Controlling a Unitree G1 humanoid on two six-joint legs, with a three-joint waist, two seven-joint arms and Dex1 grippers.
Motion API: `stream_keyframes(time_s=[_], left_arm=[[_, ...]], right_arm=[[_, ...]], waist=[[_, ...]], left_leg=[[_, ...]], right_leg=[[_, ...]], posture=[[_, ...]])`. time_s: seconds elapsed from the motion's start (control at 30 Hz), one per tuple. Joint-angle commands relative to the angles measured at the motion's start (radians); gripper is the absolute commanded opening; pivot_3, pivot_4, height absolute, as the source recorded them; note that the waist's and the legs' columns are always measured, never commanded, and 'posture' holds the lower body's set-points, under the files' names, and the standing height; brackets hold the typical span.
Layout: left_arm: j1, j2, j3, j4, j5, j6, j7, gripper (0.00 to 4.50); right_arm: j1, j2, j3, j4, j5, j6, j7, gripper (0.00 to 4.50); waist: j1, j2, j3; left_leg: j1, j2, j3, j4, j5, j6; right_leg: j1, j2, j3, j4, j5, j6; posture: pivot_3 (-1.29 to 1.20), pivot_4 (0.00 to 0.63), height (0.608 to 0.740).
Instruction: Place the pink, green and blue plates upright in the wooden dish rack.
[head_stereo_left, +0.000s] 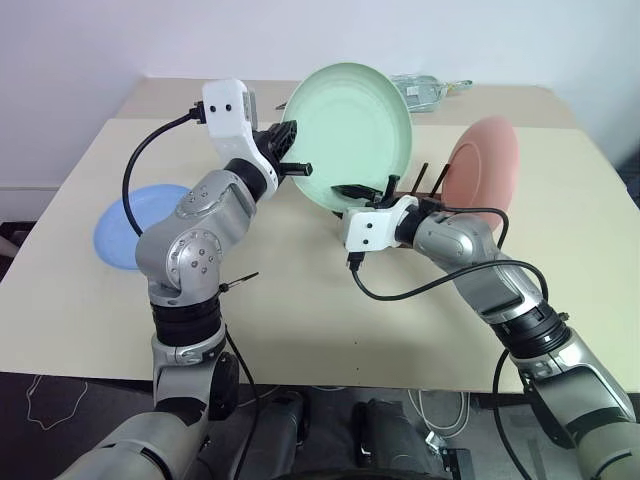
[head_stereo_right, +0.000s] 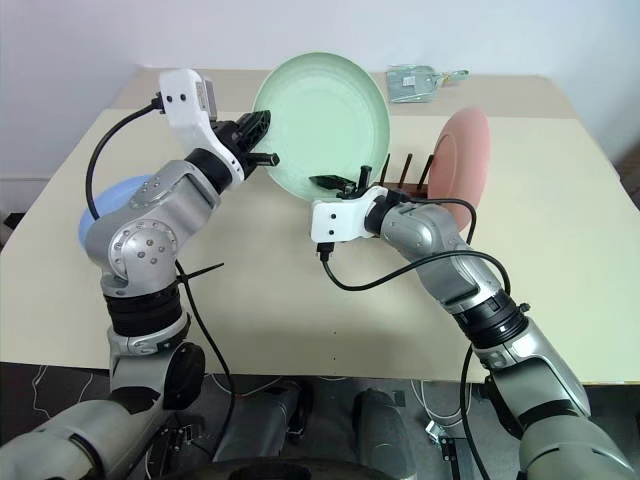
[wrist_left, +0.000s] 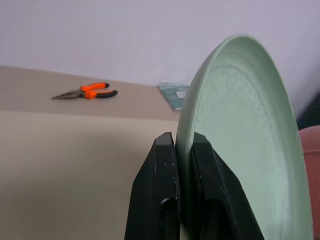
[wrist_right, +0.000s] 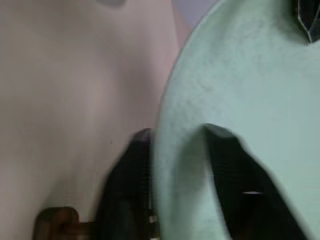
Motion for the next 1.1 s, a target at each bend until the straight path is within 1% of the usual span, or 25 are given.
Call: stream_keyframes(time_s=[0.03, 0.1, 0.13, 0.23, 0.3, 0.37, 0.43, 0.5, 0.57, 0.63, 0.67, 0.73, 0.8, 0.87, 0.93, 1.0, 1.1], left_arm=[[-0.026, -0.014, 0.006, -0.058, -0.047, -0.021, -0.026, 1.15], [-0.035, -0.026, 0.027, -0.051, -0.054, -0.041, -0.020, 2.11], [-0.046, -0.033, 0.044, -0.047, -0.057, -0.064, -0.013, 2.68], [-0.091, -0.037, 0.115, -0.014, -0.048, -0.161, 0.024, 4.15], [-0.114, -0.017, 0.159, 0.021, -0.028, -0.230, 0.041, 4.15], [-0.101, 0.064, 0.155, 0.059, 0.046, -0.302, 0.014, 4.15], [-0.065, 0.144, 0.122, 0.091, 0.109, -0.362, -0.034, 4.15], [0.017, 0.216, 0.076, 0.119, 0.161, -0.423, -0.114, 4.15], [0.076, 0.262, 0.036, 0.134, 0.201, -0.467, -0.169, 4.15], [0.168, 0.282, -0.011, 0.119, 0.195, -0.505, -0.271, 4.15], [0.213, 0.292, -0.039, 0.109, 0.190, -0.517, -0.321, 4.15], [0.292, 0.300, -0.087, 0.086, 0.175, -0.536, -0.409, 4.15], [0.379, 0.310, -0.146, 0.050, 0.148, -0.544, -0.516, 4.15], [0.429, 0.316, -0.183, 0.018, 0.135, -0.549, -0.581, 4.15], [0.466, 0.314, -0.204, -0.022, 0.088, -0.506, -0.625, 4.15], [0.488, 0.313, -0.216, -0.047, 0.058, -0.477, -0.653, 4.15], [0.494, 0.314, -0.232, -0.057, 0.062, -0.464, -0.664, 4.15]], right_arm=[[-0.024, 0.015, -0.035, 0.001, -0.020, -0.009, -0.017, 0.00], [-0.024, 0.018, -0.043, 0.002, -0.031, -0.017, -0.027, 0.00], [-0.024, 0.018, -0.049, 0.001, -0.036, -0.020, -0.033, 0.00], [-0.015, 0.017, -0.076, -0.008, -0.029, -0.022, -0.045, 0.00], [0.006, 0.017, -0.112, -0.028, 0.006, -0.011, -0.048, 0.00], [0.041, 0.020, -0.190, -0.069, 0.101, 0.011, -0.033, 0.00], [0.070, 0.019, -0.261, -0.110, 0.207, 0.029, 0.003, 0.00], [0.091, 0.041, -0.364, -0.175, 0.388, 0.123, 0.044, 0.00], [0.099, 0.064, -0.427, -0.220, 0.503, 0.214, 0.052, 0.00], [0.116, 0.107, -0.498, -0.302, 0.690, 0.362, 0.042, 0.00], [0.122, 0.135, -0.535, -0.342, 0.795, 0.449, 0.021, 0.00], [0.135, 0.180, -0.584, -0.396, 0.944, 0.569, -0.028, 0.00], [0.144, 0.233, -0.634, -0.418, 1.069, 0.660, -0.109, 0.00], [0.148, 0.246, -0.661, -0.420, 1.128, 0.716, -0.157, 0.00], [0.155, 0.246, -0.684, -0.408, 1.164, 0.740, -0.190, 0.00], [0.154, 0.246, -0.709, -0.393, 1.204, 0.756, -0.220, 0.00], [0.154, 0.238, -0.728, -0.371, 1.234, 0.763, -0.243, 0.00]], waist=[[0.002, 0.000, 0.000], [0.005, 0.000, 0.000], [0.007, 0.000, 0.000], [0.006, -0.001, 0.000], [0.005, -0.001, 0.000], [0.003, 0.000, 0.000], [0.000, 0.000, 0.000], [-0.001, 0.000, 0.000], [0.001, 0.000, 0.000], [0.004, 0.000, 0.000], [0.006, 0.000, 0.000], [0.006, 0.000, 0.000], [0.004, 0.001, 0.000], [0.003, 0.002, 0.000], [0.004, 0.002, 0.000], [0.004, 0.003, 0.000], [0.004, 0.004, -0.001]], left_leg=[[0.000, 0.000, 0.000, 0.000, 0.000, 0.000], [0.000, 0.000, 0.000, 0.000, 0.000, 0.000], [0.000, 0.000, 0.000, 0.001, 0.000, 0.000], [0.000, 0.000, 0.000, 0.001, 0.000, 0.000], [0.000, 0.000, 0.000, 0.001, 0.000, 0.000], [0.000, 0.000, 0.000, 0.000, 0.000, -0.001], [0.000, 0.000, 0.000, -0.001, 0.000, -0.001], [0.000, 0.000, 0.000, -0.001, 0.001, 0.000], [0.000, 0.000, 0.000, -0.001, 0.001, 0.000], [0.000, 0.000, 0.000, 0.000, 0.000, 0.000], [0.001, 0.000, 0.000, -0.001, 0.000, 0.000], [0.000, 0.000, -0.001, -0.001, -0.003, 0.006], [0.000, 0.000, -0.001, -0.001, -0.005, 0.008], [0.000, 0.001, -0.001, -0.002, -0.005, 0.008], [0.000, 0.001, -0.001, -0.002, -0.005, 0.008], [0.000, 0.001, -0.001, -0.002, -0.005, 0.008], [0.000, 0.001, -0.001, -0.002, -0.005, 0.008]], right_leg=[[0.000, 0.000, 0.000, 0.000, 0.000, 0.000], [0.000, 0.000, 0.000, 0.000, 0.000, 0.000], [0.000, 0.000, 0.000, 0.000, 0.000, 0.000], [0.000, 0.000, 0.000, 0.000, 0.000, 0.000], [0.000, 0.000, 0.000, 0.000, 0.000, 0.000], [0.000, 0.000, 0.000, 0.000, 0.000, 0.000], [0.000, 0.000, 0.000, 0.000, 0.000, -0.001], [0.000, 0.000, 0.000, 0.000, 0.000, -0.001], [0.000, 0.000, 0.001, 0.000, 0.001, -0.001], [0.000, 0.000, 0.001, 0.000, 0.001, -0.002], [0.000, 0.000, 0.001, 0.000, 0.001, -0.002], [-0.001, 0.000, 0.001, -0.001, 0.001, -0.002], [-0.002, -0.001, 0.001, -0.001, 0.001, -0.002], [-0.002, -0.001, 0.001, -0.002, 0.001, -0.002], [-0.002, -0.001, 0.001, -0.002, 0.001, -0.003], [-0.003, -0.001, 0.001, -0.002, 0.001, -0.004], [-0.003, -0.001, 0.001, -0.002, 0.001, -0.004]], posture=[[0.00, 0.150, 0.726], [0.00, 0.150, 0.726], [0.00, 0.150, 0.726], [0.00, 0.150, 0.726], [0.00, 0.150, 0.726], [0.00, 0.150, 0.726], [0.00, 0.150, 0.726], [0.00, 0.150, 0.726], [0.00, 0.150, 0.726], [0.00, 0.150, 0.726], [0.00, 0.150, 0.726], [0.00, 0.150, 0.726], [0.00, 0.150, 0.726], [0.00, 0.150, 0.726], [0.00, 0.150, 0.726], [0.00, 0.150, 0.726], [0.00, 0.150, 0.726]])
